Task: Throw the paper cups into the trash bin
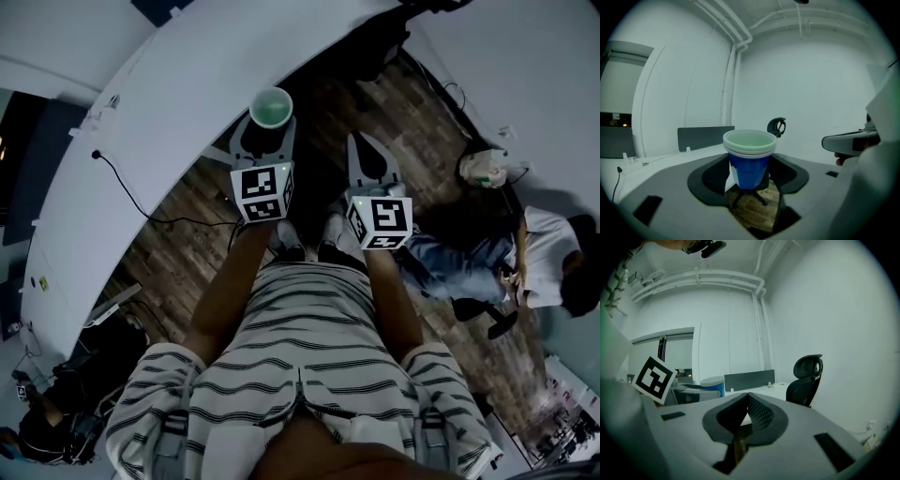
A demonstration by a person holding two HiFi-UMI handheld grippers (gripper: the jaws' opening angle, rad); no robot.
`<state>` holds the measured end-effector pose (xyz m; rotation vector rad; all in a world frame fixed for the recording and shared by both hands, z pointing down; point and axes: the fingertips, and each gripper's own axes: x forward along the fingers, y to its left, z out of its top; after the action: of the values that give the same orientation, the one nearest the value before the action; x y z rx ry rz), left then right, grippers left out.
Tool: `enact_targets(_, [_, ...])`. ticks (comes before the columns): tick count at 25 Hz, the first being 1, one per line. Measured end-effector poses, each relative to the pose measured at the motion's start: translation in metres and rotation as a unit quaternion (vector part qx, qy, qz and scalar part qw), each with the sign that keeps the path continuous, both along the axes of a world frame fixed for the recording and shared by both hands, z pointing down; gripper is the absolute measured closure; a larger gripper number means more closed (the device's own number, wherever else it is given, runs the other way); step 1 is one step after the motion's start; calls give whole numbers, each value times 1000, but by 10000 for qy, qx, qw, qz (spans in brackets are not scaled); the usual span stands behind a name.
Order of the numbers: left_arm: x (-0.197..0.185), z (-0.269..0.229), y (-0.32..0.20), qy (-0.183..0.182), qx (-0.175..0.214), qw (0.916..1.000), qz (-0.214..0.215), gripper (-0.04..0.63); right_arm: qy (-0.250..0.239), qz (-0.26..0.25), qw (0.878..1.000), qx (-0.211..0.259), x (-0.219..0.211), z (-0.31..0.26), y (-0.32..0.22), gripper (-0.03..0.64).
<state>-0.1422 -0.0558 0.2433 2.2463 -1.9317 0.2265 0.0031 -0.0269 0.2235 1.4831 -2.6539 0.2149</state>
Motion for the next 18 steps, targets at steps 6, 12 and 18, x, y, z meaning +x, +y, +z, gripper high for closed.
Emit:
enact_targets(6, [26, -3, 11, 2, 55, 9997, 244, 316, 8, 230, 9997, 99, 22, -5, 5, 600])
enact_targets(12, [54, 1, 24, -29, 26, 9984, 570, 316, 35, 397, 9992, 87, 38, -3, 11, 600])
enact_targets(18, [80, 10, 29, -27, -68, 9962, 867, 316, 23, 591, 9982, -1, 58, 3, 15, 600])
